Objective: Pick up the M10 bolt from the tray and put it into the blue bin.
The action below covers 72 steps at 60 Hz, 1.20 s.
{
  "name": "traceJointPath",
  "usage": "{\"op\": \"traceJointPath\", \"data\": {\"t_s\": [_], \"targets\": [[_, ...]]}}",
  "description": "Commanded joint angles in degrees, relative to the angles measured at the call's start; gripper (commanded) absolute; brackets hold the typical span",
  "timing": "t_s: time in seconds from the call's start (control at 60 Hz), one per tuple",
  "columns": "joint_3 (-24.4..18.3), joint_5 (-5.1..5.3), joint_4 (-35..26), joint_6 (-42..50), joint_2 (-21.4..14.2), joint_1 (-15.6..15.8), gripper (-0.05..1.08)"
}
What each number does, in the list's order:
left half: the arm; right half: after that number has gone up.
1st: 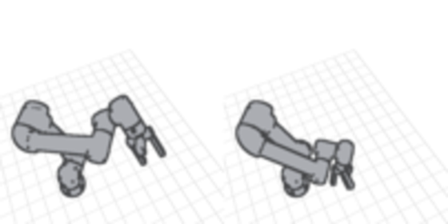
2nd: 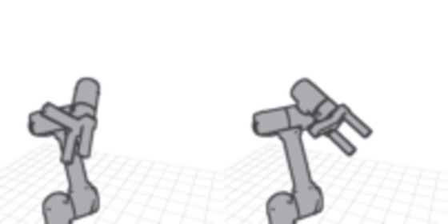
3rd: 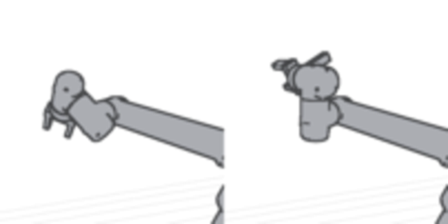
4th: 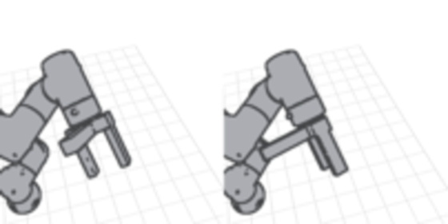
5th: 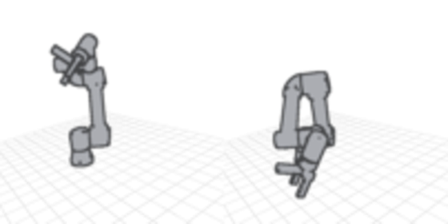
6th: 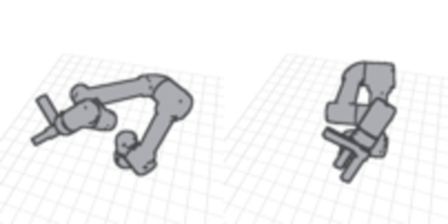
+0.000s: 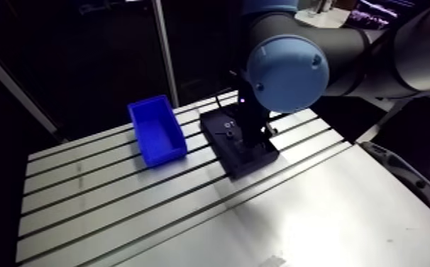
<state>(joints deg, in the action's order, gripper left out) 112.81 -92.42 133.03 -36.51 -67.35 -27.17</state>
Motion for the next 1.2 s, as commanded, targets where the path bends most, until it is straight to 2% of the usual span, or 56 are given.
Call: {"op": "traceJointPath", "data": {"t_s": [0.017, 0.667, 1.2], "targets": [[0.0, 0.09, 0.0, 0.0, 0.1, 0.0, 0.71], [-0.2, 0.18, 0.0, -0.1, 0.5, 0.0, 0.75], [-0.5, 0.18, -0.1, -0.7, -0.1, 0.0, 0.93]]}}
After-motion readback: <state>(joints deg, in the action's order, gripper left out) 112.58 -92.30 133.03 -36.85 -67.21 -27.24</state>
